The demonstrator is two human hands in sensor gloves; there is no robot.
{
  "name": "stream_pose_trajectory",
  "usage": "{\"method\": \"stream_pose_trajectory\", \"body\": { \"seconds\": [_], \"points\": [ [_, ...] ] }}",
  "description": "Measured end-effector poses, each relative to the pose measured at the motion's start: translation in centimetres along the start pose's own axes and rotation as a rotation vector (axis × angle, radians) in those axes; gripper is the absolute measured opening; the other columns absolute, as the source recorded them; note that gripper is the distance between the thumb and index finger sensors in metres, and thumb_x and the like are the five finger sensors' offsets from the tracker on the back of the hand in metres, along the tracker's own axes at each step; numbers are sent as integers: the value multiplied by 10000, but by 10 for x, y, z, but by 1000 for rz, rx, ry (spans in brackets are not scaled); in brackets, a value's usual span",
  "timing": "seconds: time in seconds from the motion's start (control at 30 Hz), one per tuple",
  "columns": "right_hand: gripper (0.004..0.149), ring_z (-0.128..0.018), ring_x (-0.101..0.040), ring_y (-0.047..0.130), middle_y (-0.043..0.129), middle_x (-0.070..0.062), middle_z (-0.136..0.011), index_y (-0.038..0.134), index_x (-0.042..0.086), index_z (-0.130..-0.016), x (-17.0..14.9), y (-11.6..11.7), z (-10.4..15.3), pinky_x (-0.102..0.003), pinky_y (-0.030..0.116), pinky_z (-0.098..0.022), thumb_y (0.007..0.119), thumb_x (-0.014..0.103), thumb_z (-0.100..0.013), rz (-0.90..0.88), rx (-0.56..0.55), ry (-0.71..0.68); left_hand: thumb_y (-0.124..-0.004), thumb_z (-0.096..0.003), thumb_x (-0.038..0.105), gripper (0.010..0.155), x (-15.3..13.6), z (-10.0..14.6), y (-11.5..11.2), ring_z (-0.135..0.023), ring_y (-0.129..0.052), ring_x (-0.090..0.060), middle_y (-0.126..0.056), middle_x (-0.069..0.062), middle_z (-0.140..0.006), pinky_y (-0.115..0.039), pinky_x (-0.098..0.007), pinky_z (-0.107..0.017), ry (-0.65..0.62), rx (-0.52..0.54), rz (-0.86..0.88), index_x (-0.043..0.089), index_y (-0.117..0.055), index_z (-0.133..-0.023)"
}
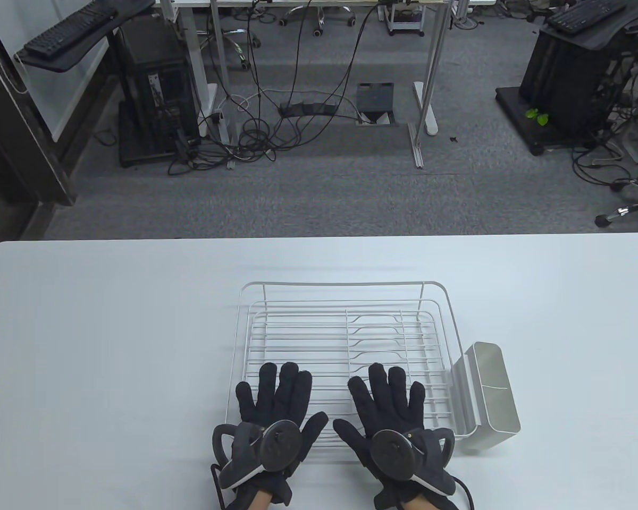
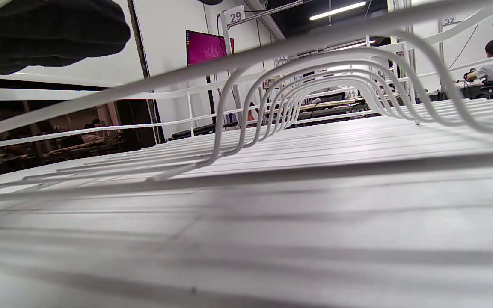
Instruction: Hang the cutlery bin on dish rack (Opening facing upward)
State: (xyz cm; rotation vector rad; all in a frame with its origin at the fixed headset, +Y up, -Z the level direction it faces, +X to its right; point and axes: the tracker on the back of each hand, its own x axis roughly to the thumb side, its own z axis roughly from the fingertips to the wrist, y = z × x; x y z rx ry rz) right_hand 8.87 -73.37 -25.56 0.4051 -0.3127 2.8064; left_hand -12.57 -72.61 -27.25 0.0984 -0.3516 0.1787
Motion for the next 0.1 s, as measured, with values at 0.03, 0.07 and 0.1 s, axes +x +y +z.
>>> {"method": "stream_pose_trajectory", "body": {
  "seconds": [0.03, 0.07, 0.1],
  "points": [
    [768, -1060, -501, 286, 388, -227, -1193, 513, 180, -1140, 0, 0, 0, -672, 140, -671, 529, 661, -540, 0, 1, 0, -456, -568, 713, 782, 0, 0, 0, -1137, -337, -391, -402, -83, -1239, -230, -689, -712, 0, 1, 0, 232, -409, -1183],
    [767, -1060, -503, 287, 389, -227, -1193, 513, 182, -1140, 0, 0, 0, -672, 141, -671, 530, 660, -540, -2, 0, 0, -456, -568, 713, 783, 0, 0, 0, -1137, -338, -391, -403, -84, -1238, -231, -689, -712, 0, 2, 0, 229, -412, -1182],
    [768, -1060, -501, 289, 390, -227, -1193, 516, 179, -1139, 0, 0, 0, -671, 142, -673, 530, 659, -540, -2, -1, 0, -456, -567, 713, 784, 0, 0, 0, -1137, -338, -389, -405, -83, -1238, -231, -688, -713, 0, 1, 0, 229, -411, -1183]
  ]
}}
